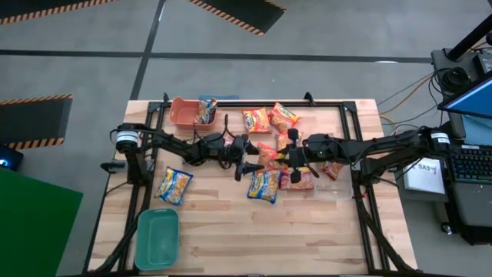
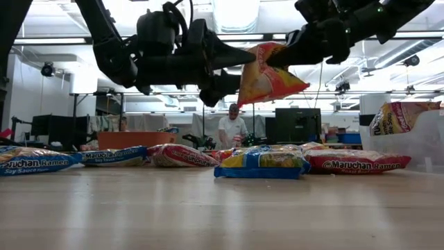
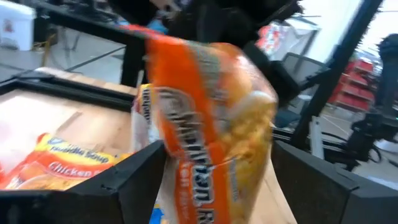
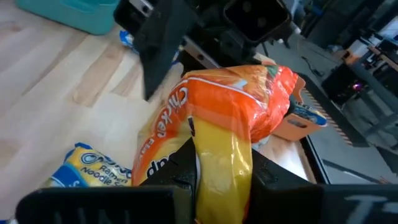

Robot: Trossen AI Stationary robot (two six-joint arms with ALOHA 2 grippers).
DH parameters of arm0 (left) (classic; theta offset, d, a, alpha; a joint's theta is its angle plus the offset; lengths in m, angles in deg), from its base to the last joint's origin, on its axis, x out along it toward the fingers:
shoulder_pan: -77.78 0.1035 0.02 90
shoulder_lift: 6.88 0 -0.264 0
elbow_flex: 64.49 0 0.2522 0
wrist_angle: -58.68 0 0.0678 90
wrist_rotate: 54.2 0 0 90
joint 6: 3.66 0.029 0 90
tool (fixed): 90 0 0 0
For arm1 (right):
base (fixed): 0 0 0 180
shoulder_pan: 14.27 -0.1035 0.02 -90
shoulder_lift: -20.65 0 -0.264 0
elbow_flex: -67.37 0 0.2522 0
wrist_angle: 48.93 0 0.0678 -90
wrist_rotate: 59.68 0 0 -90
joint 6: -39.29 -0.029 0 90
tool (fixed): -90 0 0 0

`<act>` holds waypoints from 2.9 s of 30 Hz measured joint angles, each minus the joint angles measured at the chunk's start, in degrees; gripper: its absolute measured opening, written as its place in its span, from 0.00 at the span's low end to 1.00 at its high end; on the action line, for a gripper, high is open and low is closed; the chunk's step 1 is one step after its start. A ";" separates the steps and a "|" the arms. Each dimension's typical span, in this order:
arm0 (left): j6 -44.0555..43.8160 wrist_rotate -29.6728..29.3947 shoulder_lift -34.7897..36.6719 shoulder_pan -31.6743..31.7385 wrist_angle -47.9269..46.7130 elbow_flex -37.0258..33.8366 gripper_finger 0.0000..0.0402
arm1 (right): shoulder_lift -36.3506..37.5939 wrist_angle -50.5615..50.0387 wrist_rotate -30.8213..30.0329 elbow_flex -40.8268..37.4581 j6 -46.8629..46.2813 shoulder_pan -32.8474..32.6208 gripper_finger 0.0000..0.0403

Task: Sort Maruchan noodles
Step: Put the orange noodle pack into the green bin

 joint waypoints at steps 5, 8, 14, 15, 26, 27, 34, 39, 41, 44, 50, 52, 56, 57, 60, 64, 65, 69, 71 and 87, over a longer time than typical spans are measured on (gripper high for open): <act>-0.04 -0.08 -0.27 -0.09 -0.35 0.57 0.66 | -2.40 2.83 -0.06 0.00 0.91 0.00 0.13; -0.01 -1.31 -0.33 -0.08 -0.43 0.63 0.63 | -3.72 3.76 -0.32 0.00 0.66 0.00 0.13; 0.26 -2.31 -0.33 -0.11 -0.83 0.63 0.50 | -3.70 3.35 -0.84 -0.01 -1.88 0.02 0.13; 0.29 -2.93 -0.33 -0.16 -0.88 0.63 0.47 | -3.48 3.15 -0.90 -0.02 -2.07 0.05 0.13; 0.13 -3.53 -0.28 -0.17 -1.35 0.66 0.30 | -2.03 2.13 -0.45 -0.04 -8.95 0.15 0.27; 0.12 -3.66 -0.28 -0.17 -1.35 0.66 0.29 | -2.03 2.11 -0.45 -0.04 -9.54 0.15 0.30; 0.66 -3.89 -0.28 -0.17 -1.48 0.66 0.29 | -1.28 0.99 -0.45 -0.04 -12.36 0.15 0.46; 1.89 -3.89 -0.07 -0.19 -1.59 0.68 0.29 | 1.28 -1.31 -0.47 -0.04 -14.44 0.15 0.55; 2.06 -3.89 0.01 -0.19 -1.63 0.68 0.28 | 2.54 -2.29 -0.47 -0.04 -15.33 0.15 0.57; 2.12 -3.87 0.40 -0.19 -3.55 0.68 0.24 | 4.68 -3.70 -0.47 -0.04 -15.44 0.15 0.60; 2.02 -3.06 1.79 -0.40 -6.79 0.68 0.18 | 9.99 -5.71 -0.53 -0.04 -15.42 0.15 0.63; 1.87 -2.69 2.28 -0.43 -6.94 0.68 0.17 | 11.84 -6.33 -0.53 -0.04 -15.41 0.15 0.63; 1.58 -2.21 4.23 -0.43 -9.03 0.68 0.14 | 15.15 -8.52 -0.65 -0.04 -15.89 0.15 0.63; 1.56 -2.15 5.06 -0.55 -9.94 0.68 0.14 | 15.82 -8.93 -0.65 -0.04 -16.29 0.15 0.63; 1.54 -1.75 7.47 -0.80 -11.92 0.68 0.12 | 17.97 -11.44 -1.05 -0.04 -17.25 0.15 0.63; 1.39 -1.57 10.54 -1.21 -14.36 0.68 0.11 | 19.82 -15.59 -3.48 -0.04 -19.11 0.15 0.62; 1.10 -1.57 11.36 -1.41 -15.09 0.68 0.11 | 20.01 -16.35 -3.68 -0.10 -19.61 0.15 0.62; 0.08 -1.63 14.69 -2.25 -16.78 0.68 0.11 | 20.03 -17.83 -3.75 -1.35 -20.30 0.15 0.60; -0.16 -1.62 16.27 -2.88 -17.14 0.73 0.11 | 20.00 -17.94 -3.99 -2.12 -19.74 0.17 0.59; 4.05 -13.50 23.27 -11.05 -94.19 29.37 0.10 | 19.63 -20.29 -5.67 -3.72 -19.73 1.29 0.58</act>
